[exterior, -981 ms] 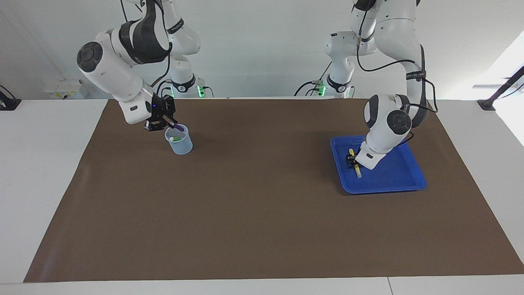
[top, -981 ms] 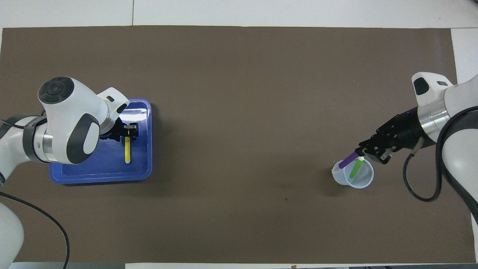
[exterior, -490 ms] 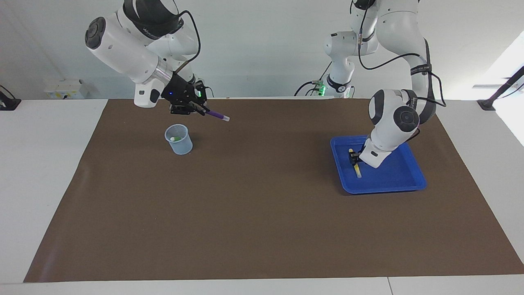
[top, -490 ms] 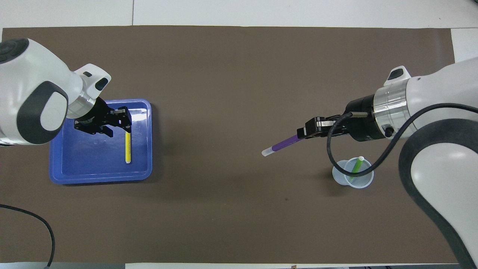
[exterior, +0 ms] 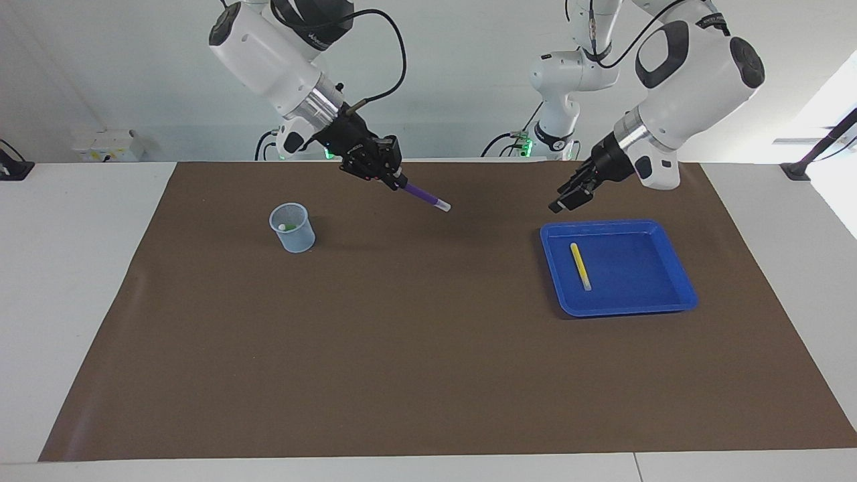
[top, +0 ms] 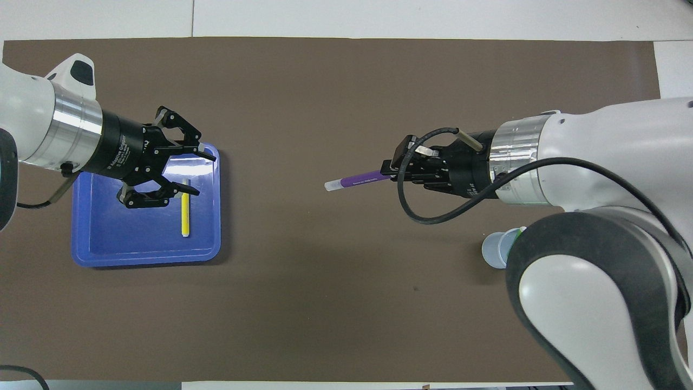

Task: Right arm passes pens to left for tray arrangement
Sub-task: 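Carry the purple pen toward the left gripper while the left gripper approaches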

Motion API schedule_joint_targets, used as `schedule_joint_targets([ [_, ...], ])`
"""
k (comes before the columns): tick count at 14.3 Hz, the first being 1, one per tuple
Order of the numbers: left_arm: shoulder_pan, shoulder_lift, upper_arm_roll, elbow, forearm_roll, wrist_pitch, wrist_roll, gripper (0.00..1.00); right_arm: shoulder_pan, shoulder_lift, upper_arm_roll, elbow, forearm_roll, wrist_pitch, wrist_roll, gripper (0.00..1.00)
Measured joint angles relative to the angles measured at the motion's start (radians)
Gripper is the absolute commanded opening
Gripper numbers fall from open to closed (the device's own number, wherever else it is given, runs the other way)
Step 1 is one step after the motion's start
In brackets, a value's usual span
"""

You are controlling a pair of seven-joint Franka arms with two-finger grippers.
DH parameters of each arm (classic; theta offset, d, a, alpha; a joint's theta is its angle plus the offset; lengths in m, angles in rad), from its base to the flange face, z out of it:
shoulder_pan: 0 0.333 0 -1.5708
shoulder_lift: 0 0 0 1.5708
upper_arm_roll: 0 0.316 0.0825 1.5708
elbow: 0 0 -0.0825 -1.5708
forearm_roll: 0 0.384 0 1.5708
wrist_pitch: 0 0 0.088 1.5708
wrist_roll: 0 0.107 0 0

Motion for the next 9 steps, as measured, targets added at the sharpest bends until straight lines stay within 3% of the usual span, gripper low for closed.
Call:
schedule_joint_targets([
  [4, -0.002, -0.022, -0.101, 0.0, -0.089, 0.121, -0.45, 0.66, 0.008, 0.004, 0.074, -0.012, 0.0, 0.131, 0.158, 0.05],
  [7, -0.004, -0.022, -0.148, -0.008, -0.153, 0.175, -0.567, 0.69, 0.056, 0.006, 0.08, -0.023, 0.0, 0.19, 0.214, 0.06],
  [9, -0.007, -0.027, -0.154, -0.037, -0.187, 0.22, -0.577, 0.87, 0.082, 0.006, 0.08, -0.033, 0.0, 0.212, 0.231, 0.07],
])
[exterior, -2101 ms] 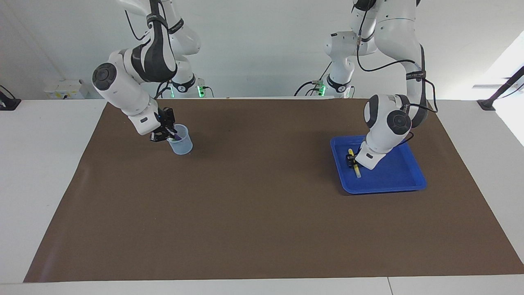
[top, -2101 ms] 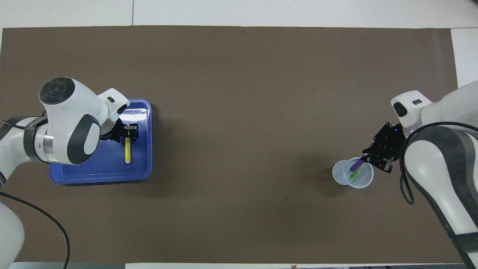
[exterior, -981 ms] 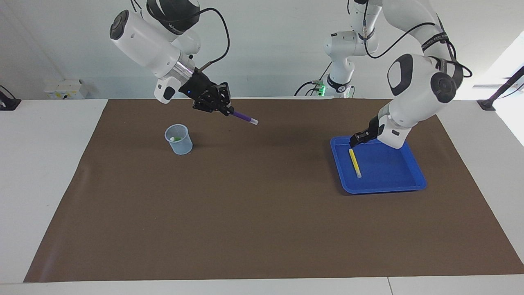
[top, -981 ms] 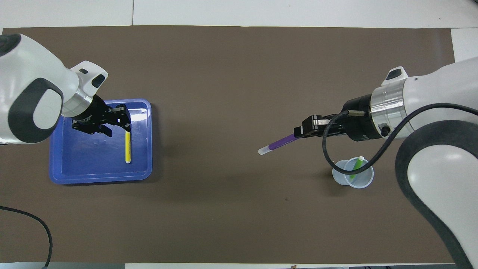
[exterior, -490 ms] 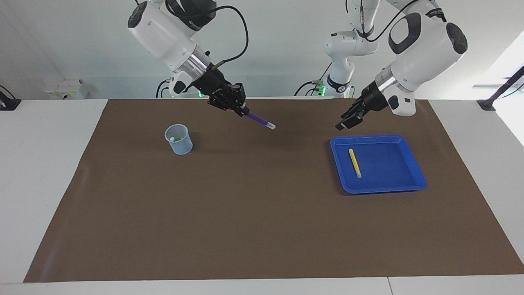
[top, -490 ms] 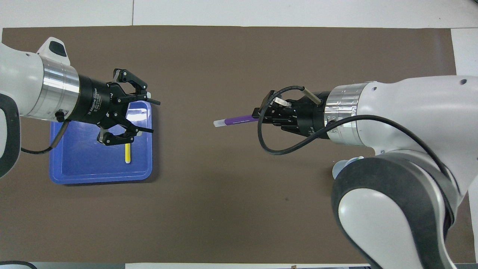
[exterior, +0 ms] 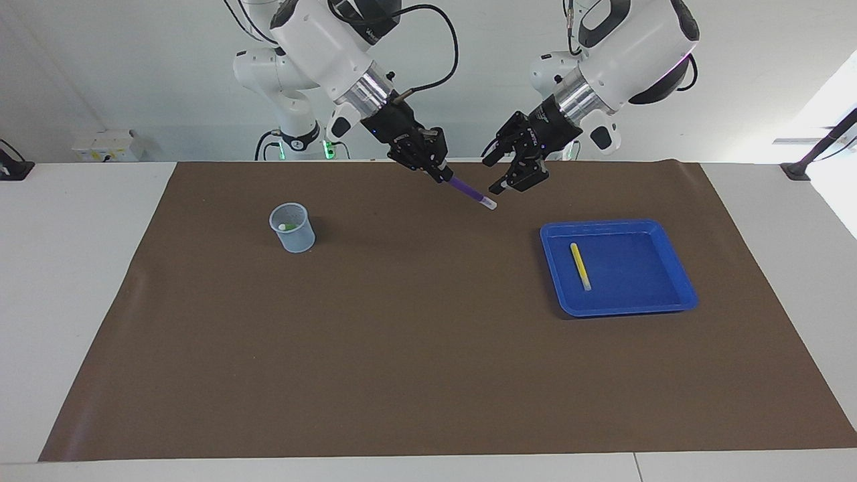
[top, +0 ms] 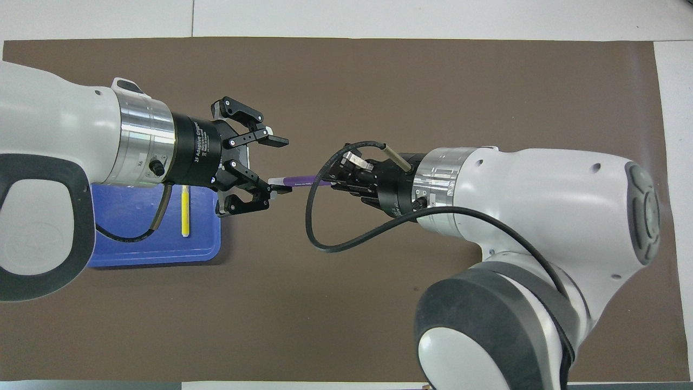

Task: Right arm passes pens to left for tray arrangement
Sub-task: 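Carry the purple pen toward the left gripper while the left gripper approaches, then close the left gripper on the purple pen and open the right gripper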

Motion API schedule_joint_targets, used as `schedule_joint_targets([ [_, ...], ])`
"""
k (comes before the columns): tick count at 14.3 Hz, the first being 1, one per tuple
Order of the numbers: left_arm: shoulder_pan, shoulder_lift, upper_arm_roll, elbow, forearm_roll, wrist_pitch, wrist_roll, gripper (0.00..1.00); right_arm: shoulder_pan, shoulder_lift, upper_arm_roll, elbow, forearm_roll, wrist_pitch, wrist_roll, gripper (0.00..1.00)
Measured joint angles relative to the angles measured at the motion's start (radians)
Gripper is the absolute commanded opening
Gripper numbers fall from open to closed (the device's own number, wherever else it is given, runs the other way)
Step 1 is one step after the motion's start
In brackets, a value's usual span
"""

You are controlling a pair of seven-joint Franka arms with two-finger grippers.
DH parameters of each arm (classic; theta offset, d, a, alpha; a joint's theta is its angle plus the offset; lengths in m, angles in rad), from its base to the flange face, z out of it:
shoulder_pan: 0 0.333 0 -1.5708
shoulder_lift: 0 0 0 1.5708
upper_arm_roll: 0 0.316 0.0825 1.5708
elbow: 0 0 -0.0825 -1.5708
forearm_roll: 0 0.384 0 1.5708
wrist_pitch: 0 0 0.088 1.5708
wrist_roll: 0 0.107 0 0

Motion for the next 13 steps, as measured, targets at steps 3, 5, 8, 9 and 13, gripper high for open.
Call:
schedule_joint_targets([
  [3, -0.024, -0.019, -0.004, -0.062, -0.009, 0.046, 0.009, 1.0, 0.007, 0.0, 0.0, -0.014, 0.0, 0.018, 0.004, 0.07],
  [5, -0.032, -0.035, -0.004, -0.085, -0.01, 0.044, 0.027, 1.0, 0.007, 0.0, -0.001, -0.017, 0.0, 0.018, 0.004, 0.07],
  [8, -0.045, -0.064, -0.004, -0.13, -0.01, 0.071, 0.045, 0.99, 0.007, 0.0, -0.001, -0.019, 0.0, 0.019, 0.004, 0.07],
  [9, -0.056, -0.076, -0.004, -0.159, -0.013, 0.114, 0.046, 0.99, 0.007, 0.0, -0.001, -0.02, 0.0, 0.023, 0.004, 0.07],
  [13, -0.082, -0.092, -0.005, -0.232, -0.043, 0.249, 0.046, 0.95, 0.007, 0.0, -0.001, -0.022, 0.0, 0.026, 0.004, 0.07],
])
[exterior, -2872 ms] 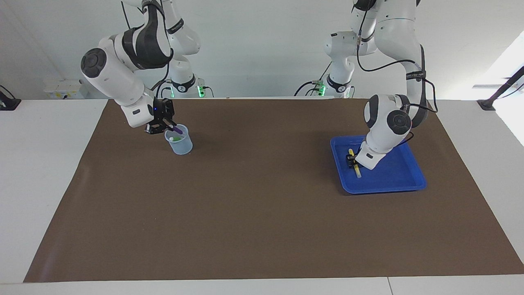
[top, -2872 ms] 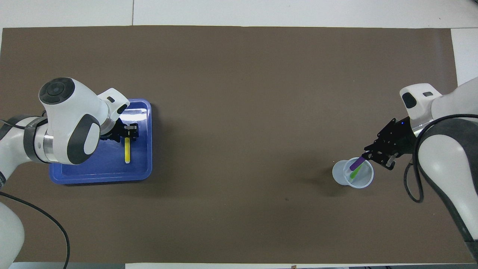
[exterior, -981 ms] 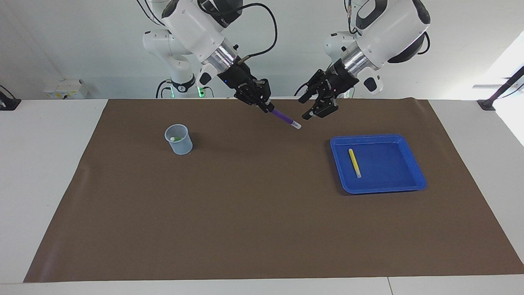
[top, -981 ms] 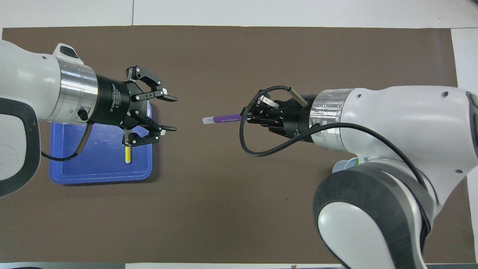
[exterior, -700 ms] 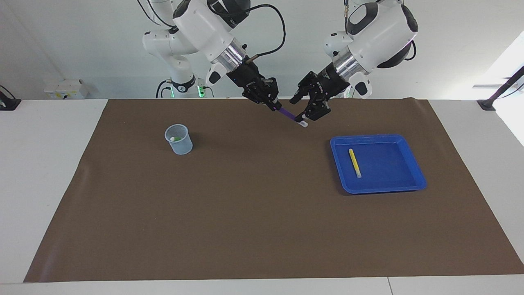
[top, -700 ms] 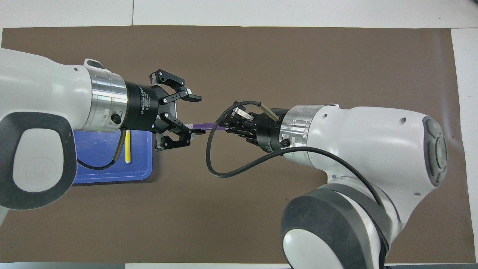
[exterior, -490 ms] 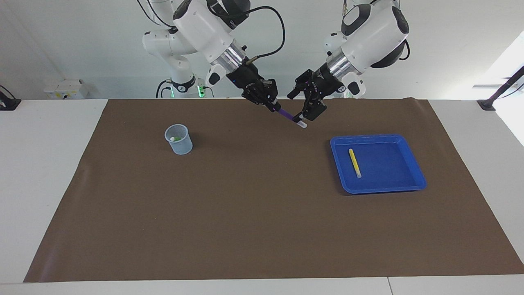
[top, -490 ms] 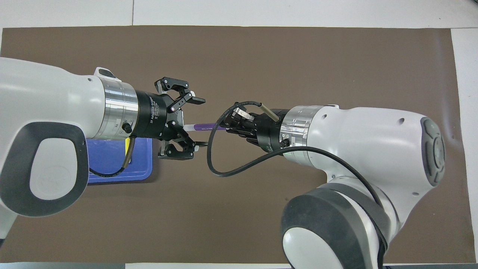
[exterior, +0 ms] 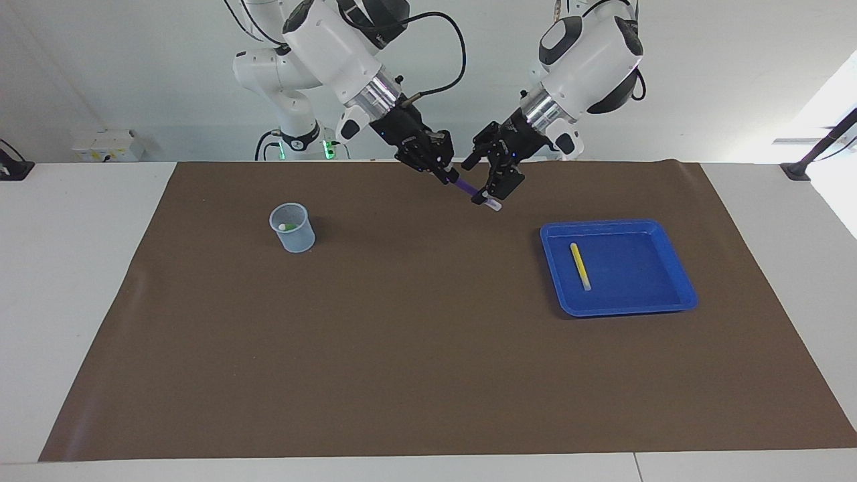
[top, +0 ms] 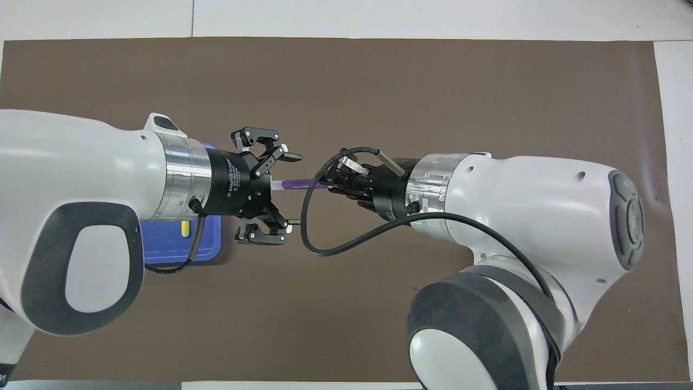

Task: Right arm passes pens to left for tray arrangement
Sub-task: 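Close the left gripper on the purple pen and open the right gripper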

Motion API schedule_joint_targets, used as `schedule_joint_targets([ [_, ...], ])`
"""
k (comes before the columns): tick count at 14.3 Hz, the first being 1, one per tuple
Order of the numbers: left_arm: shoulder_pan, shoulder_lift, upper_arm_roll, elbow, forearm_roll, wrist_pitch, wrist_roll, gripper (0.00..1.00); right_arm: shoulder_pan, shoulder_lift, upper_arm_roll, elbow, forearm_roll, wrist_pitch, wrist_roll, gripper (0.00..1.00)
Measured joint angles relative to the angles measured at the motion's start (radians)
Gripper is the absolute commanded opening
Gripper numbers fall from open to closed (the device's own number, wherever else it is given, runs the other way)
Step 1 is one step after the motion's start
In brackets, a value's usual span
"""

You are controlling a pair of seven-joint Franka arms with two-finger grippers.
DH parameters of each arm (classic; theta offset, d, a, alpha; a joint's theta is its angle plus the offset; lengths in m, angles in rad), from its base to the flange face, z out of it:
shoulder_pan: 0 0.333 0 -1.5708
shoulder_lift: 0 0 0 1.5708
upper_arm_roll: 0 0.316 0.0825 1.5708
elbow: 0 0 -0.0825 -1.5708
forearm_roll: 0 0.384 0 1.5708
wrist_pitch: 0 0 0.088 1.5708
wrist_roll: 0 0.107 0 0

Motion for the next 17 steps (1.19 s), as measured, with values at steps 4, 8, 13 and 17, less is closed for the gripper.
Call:
schedule_joint_targets([
  [4, 0.0, 0.0, 0.003, -0.005, -0.007, 0.018, 0.0, 0.77, 0.0, 0.0, 0.0, -0.001, 0.0, 0.0, 0.0, 0.07],
  [8, 0.0, 0.0, 0.003, -0.015, -0.007, 0.046, 0.0, 0.67, 0.0, 0.0, 0.0, -0.005, 0.0, 0.0, 0.0, 0.07],
  [13, 0.0, -0.001, 0.003, -0.027, -0.007, 0.069, 0.002, 0.3, 0.0, -0.001, 0.0, -0.008, 0.0, 0.0, 0.0, 0.07],
  [17, -0.004, -0.007, 0.001, -0.036, -0.009, 0.07, 0.013, 0.0, -0.002, 0.0, -0.001, -0.008, 0.0, 0.024, 0.0, 0.07],
])
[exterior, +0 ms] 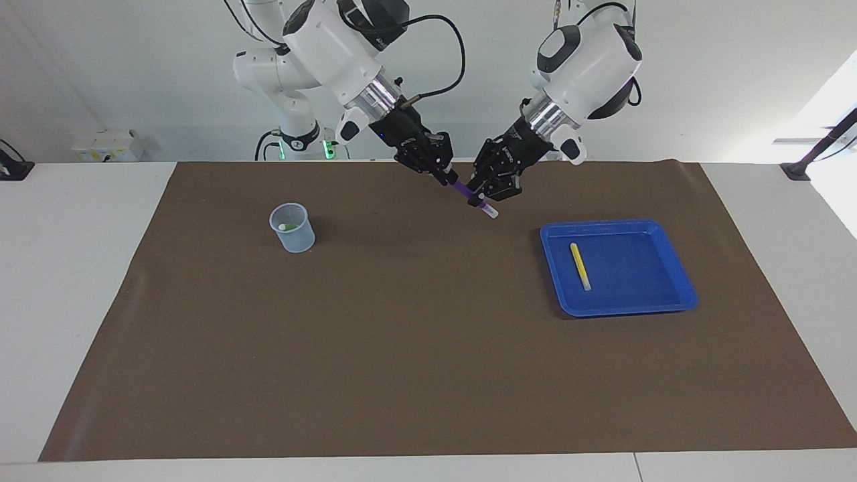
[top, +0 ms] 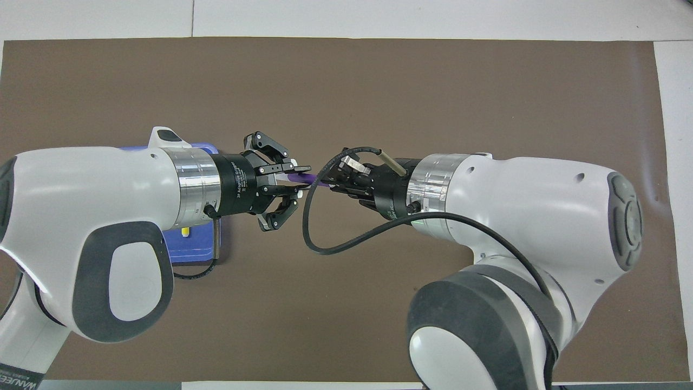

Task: Right arm passes pens to left for tray arrangement
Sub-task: 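Close the left gripper on the purple pen and open the right gripper, then lower the purple pen into the tray while the right gripper returns to the cup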

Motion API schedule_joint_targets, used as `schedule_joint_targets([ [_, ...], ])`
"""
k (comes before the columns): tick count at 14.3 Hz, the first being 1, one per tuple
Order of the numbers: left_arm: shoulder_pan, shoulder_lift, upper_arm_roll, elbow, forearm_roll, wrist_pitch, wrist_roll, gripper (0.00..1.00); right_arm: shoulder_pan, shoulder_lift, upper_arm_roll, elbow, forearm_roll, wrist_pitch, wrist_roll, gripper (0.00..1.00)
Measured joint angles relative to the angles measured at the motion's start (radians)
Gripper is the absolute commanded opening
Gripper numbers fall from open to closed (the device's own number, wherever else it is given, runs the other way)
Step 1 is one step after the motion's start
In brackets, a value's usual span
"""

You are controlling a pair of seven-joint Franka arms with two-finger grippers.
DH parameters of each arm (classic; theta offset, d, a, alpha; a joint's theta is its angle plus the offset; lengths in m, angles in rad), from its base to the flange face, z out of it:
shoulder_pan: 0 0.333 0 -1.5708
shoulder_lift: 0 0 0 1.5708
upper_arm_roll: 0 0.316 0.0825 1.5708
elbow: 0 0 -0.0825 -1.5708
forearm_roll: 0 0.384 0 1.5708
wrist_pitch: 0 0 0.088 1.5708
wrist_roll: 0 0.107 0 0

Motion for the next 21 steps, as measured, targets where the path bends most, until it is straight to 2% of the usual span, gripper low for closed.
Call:
schedule_joint_targets([
  [3, -0.002, -0.005, -0.001, -0.005, 0.0, 0.009, 0.014, 0.0, -0.001, -0.001, -0.001, 0.0, 0.0, 0.0, 0.0, 0.07],
  [4, -0.002, -0.005, -0.001, -0.005, 0.0, 0.01, 0.015, 0.0, -0.001, -0.001, -0.001, 0.0, 0.0, 0.0, 0.0, 0.11],
  [5, -0.002, -0.005, -0.001, -0.005, -0.001, 0.011, 0.016, 0.0, -0.001, -0.001, -0.001, 0.0, 0.0, 0.001, 0.0, 0.36],
  [6, -0.002, -0.005, -0.001, -0.005, -0.001, 0.012, 0.016, 0.0, -0.001, -0.001, -0.001, 0.0, 0.0, 0.001, 0.0, 0.57],
  [7, -0.002, -0.005, 0.0, -0.005, -0.001, 0.019, 0.017, 0.0, -0.003, -0.001, -0.001, -0.001, 0.0, -0.002, 0.0, 0.96],
  [8, 0.0, -0.005, 0.003, -0.005, -0.001, 0.026, 0.017, 0.0, -0.004, -0.001, -0.001, -0.001, 0.0, -0.011, 0.0, 1.0],
  [10, 0.003, -0.005, 0.005, -0.005, -0.001, 0.033, 0.017, 0.0, -0.011, -0.004, -0.002, -0.002, 0.0, -0.067, 0.0, 1.0],
  [12, 0.004, -0.005, 0.007, -0.005, -0.001, 0.039, 0.017, 0.0, -0.043, -0.014, -0.006, -0.002, -0.019, -0.18, 0.0, 1.0],
  [14, 0.004, -0.005, 0.008, -0.005, -0.001, 0.043, 0.022, 0.0, -0.092, -0.026, -0.009, -0.002, -0.113, -0.295, -0.019, 1.0],
  [17, 0.029, -0.005, 0.011, -0.006, -0.001, 0.044, 0.104, 0.0, -0.159, -0.038, -0.011, 0.0, -0.264, -0.452, -0.142, 1.0],
  [19, 0.073, -0.005, 0.013, -0.009, -0.001, 0.017, 0.225, 0.0, -0.183, -0.046, -0.012, -0.001, -0.424, -0.52, -0.191, 1.0],
  [21, 0.14, -0.005, 0.016, -0.01, 0.002, -0.067, 0.412, 0.0, -0.228, -0.053, -0.013, -0.012, -0.507, -0.565, -0.232, 0.99],
])
